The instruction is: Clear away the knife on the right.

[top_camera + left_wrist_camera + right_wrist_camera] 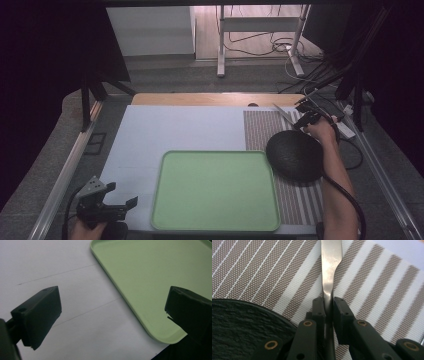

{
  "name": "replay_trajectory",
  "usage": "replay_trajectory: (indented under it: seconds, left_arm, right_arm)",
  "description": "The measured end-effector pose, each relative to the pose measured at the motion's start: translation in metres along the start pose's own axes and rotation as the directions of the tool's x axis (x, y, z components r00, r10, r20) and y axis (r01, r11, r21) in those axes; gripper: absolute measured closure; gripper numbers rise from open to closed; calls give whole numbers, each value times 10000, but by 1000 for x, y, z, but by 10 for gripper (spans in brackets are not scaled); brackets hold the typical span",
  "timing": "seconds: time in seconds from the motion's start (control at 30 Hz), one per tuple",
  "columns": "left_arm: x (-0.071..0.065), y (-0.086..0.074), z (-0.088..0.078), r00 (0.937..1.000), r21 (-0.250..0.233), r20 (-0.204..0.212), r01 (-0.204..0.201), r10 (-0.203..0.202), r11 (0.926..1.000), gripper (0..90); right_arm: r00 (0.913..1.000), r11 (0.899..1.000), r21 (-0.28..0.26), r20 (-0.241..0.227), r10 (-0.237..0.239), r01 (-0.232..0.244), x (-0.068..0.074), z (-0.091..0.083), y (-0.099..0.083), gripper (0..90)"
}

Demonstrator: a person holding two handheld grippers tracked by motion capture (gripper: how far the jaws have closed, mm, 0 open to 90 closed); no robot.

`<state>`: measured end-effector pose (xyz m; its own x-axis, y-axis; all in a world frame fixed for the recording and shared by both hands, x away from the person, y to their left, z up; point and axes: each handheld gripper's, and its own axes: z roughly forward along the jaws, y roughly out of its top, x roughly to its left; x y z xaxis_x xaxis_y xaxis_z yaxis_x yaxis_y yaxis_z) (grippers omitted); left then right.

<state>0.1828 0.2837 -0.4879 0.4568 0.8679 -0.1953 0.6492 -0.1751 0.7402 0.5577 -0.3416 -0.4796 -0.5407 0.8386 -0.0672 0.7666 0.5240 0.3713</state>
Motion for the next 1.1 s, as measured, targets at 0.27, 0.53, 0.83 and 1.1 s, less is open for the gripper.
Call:
replay_trajectory:
  seconds: [0.27,0.53,0.83,1.1]
  left_arm:
    - [0,0,0,10000,13,-7,8,-8,10000,16]
    - [0,0,0,10000,12,-7,21,-21,10000,16]
    - [0,0,0,10000,13,-14,50,-50,10000,15]
    - [0,0,0,10000,18,-20,48,-48,10000,15]
  right_arm:
    - [9993,9990,-433,334,138,-124,-10,-16,-6,806]
    - [9988,9979,-572,353,340,-319,-14,-26,-10,806]
    - [9973,9988,-450,699,237,-206,-15,-42,-8,806]
    - [9995,9992,-377,272,139,-129,-4,-64,-5,805]
